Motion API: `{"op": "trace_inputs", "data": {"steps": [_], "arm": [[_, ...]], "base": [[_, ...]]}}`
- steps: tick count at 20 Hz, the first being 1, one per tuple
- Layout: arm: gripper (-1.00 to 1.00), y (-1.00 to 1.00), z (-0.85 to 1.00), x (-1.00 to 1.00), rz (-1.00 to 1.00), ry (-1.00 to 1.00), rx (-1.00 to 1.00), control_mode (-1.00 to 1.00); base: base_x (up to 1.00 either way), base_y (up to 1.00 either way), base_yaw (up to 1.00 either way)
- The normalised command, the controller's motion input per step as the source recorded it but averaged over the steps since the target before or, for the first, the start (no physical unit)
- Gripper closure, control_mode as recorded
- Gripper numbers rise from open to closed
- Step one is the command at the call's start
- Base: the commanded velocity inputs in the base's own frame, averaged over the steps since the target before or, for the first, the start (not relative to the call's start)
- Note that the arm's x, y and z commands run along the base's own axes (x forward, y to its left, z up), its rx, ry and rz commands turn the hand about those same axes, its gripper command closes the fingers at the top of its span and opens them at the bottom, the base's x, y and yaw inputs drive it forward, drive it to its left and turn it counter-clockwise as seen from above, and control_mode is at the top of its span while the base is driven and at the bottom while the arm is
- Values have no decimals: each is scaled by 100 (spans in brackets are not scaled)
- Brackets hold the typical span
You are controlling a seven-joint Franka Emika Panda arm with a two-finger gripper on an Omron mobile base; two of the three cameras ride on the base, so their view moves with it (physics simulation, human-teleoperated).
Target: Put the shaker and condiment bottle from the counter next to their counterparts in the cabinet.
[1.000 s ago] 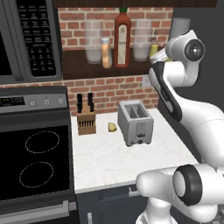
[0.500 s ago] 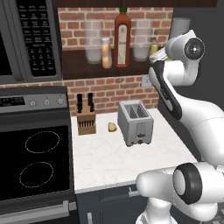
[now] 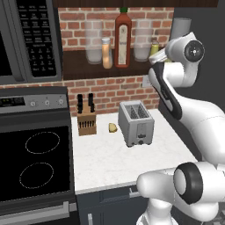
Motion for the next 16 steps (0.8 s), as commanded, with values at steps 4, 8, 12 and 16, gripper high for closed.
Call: {"op": "trace_inputs", "data": {"steps": [4,8,12,16], "arm": [[100,0,-3,8,0,0,0,-100],[100,0,-1,21,0,0,0,-100],[100,0,0,21,0,0,0,-100],[100,0,0,3,0,0,0,-100]], "base": [[0,0,0],[0,0,0],[0,0,0],[0,0,0]]}}
